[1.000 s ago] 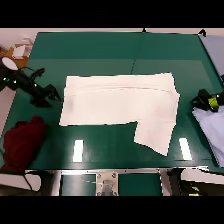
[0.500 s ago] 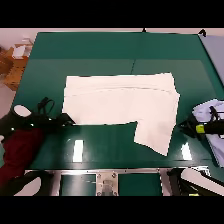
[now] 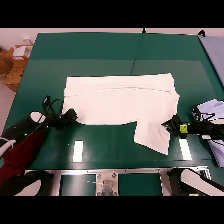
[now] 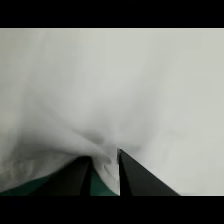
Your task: Fold the shirts.
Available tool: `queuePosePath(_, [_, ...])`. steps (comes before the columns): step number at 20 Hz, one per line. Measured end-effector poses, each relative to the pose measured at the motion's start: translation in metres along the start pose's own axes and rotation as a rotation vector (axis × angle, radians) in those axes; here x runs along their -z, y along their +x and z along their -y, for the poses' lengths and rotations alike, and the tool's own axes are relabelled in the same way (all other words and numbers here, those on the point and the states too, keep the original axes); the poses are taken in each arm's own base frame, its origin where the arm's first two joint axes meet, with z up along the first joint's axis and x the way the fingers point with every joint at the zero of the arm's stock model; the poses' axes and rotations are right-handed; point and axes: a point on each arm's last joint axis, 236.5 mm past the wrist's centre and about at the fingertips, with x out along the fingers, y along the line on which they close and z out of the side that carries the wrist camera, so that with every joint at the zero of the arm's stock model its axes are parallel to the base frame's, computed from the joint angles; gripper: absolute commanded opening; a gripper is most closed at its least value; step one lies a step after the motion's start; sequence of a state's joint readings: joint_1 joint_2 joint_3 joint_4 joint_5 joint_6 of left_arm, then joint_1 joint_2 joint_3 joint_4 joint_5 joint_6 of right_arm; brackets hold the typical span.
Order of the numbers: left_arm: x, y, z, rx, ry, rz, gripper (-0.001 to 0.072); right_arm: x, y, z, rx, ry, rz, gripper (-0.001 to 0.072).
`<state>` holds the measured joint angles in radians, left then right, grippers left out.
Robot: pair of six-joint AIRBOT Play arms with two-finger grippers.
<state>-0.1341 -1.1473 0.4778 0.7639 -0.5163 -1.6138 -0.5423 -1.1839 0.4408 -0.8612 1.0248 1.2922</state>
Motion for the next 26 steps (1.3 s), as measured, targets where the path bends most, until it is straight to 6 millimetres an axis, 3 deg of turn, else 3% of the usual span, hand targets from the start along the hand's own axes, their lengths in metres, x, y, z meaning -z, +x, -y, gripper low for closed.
queuePosePath(1, [0.000,0.001,0.001,0.001,0.004,-0.001,0.0024,0.001,0.001,-0.001,0.001,-0.004,-0.003,0.0353])
queuePosePath(3, [-0.001,-0.001,0.007,0.009,0.032,-0.008,0.0024,0.003,0.003,-0.003,-0.005,-0.006,-0.009,0.0315])
queuePosePath(4, [-0.004,-0.002,0.013,0.018,0.049,-0.005,0.0024,0.004,0.004,-0.004,-0.007,-0.007,-0.013,0.0166])
queuePosePath(5, [-0.005,-0.004,0.017,0.022,0.068,-0.009,0.0024,0.007,0.004,-0.001,0.005,-0.016,-0.024,0.0121])
queuePosePath(7, [-0.008,-0.007,0.024,0.025,0.108,-0.018,0.0024,0.014,0.003,0.000,0.017,-0.036,-0.057,0.0126])
queuePosePath(10, [-0.004,-0.010,0.025,0.013,0.150,-0.051,0.0024,0.021,-0.001,0.000,0.028,-0.061,-0.102,0.0213])
queuePosePath(12, [-0.001,-0.012,0.024,0.005,0.165,-0.071,0.0024,0.025,-0.003,-0.001,0.029,-0.066,-0.124,0.0211])
queuePosePath(15, [0.003,-0.012,0.023,-0.001,0.178,-0.089,0.0023,0.031,-0.004,0.001,0.034,-0.064,-0.147,0.0021])
queuePosePath(20, [0.006,-0.025,0.016,-0.067,0.281,-0.147,0.0023,0.031,-0.013,0.005,0.076,-0.080,-0.151,0.0019])
queuePosePath(26, [-0.001,-0.068,-0.028,-0.272,0.369,-0.243,0.0023,0.043,-0.047,0.025,0.239,-0.022,-0.127,0.0019])
